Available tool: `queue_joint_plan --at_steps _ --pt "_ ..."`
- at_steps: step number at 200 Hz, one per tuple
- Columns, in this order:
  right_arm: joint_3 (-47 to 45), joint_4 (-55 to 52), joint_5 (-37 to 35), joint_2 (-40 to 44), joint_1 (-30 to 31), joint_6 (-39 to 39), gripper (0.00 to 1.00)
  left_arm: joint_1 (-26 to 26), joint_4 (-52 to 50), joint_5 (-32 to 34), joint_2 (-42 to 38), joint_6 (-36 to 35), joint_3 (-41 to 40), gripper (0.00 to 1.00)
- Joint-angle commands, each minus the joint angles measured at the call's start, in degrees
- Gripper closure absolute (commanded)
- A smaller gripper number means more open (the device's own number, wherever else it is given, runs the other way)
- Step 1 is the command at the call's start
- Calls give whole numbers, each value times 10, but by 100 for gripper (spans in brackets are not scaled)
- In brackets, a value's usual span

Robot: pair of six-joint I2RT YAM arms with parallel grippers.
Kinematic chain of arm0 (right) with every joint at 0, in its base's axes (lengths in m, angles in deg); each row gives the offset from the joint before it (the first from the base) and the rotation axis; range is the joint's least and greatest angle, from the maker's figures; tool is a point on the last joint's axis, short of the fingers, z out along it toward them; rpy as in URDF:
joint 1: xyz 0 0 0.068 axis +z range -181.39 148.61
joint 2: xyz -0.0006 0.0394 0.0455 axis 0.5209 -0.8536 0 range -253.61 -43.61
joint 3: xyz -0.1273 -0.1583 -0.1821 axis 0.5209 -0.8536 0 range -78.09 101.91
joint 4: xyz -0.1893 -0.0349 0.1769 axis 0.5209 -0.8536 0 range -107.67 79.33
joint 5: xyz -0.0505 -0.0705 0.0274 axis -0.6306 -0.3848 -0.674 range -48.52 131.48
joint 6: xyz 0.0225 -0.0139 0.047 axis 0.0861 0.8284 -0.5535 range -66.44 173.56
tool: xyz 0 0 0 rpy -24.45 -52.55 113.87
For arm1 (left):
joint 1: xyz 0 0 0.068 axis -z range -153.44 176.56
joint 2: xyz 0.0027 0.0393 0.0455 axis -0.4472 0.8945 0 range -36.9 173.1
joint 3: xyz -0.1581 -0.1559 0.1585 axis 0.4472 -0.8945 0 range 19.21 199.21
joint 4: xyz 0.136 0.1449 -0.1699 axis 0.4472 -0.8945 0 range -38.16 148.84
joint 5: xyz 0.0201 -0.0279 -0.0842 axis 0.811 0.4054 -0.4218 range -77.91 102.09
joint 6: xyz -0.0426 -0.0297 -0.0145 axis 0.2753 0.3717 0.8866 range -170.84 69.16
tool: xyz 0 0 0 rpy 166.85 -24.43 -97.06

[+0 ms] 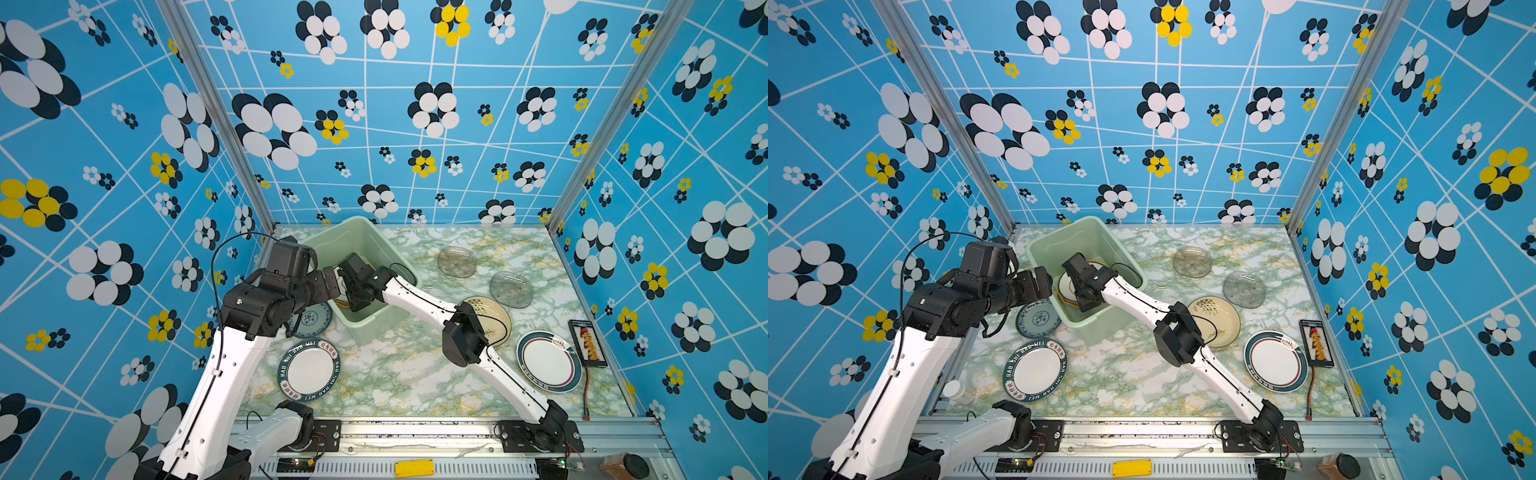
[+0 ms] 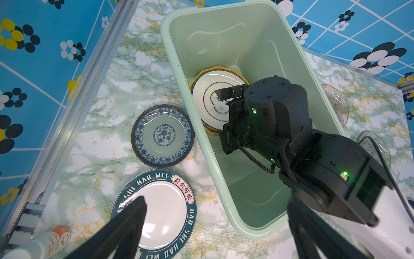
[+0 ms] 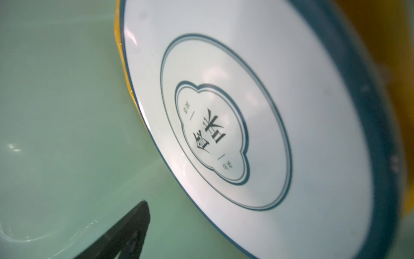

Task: Place the plates into the plastic bin on the countertop
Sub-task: Place the plate in the plastic bin.

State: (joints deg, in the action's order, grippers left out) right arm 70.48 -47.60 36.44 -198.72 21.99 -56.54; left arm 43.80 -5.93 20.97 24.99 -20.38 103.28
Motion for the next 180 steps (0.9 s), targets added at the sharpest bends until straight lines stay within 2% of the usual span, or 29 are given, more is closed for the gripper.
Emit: queue_joint_plan --at_steps 1,180 --pt "10 -32 0 10 -1 11 1 -5 -10 17 -12 -7 17 1" --pt "-6 -115 0 106 10 62 1 -5 -64 30 -58 42 75 1"
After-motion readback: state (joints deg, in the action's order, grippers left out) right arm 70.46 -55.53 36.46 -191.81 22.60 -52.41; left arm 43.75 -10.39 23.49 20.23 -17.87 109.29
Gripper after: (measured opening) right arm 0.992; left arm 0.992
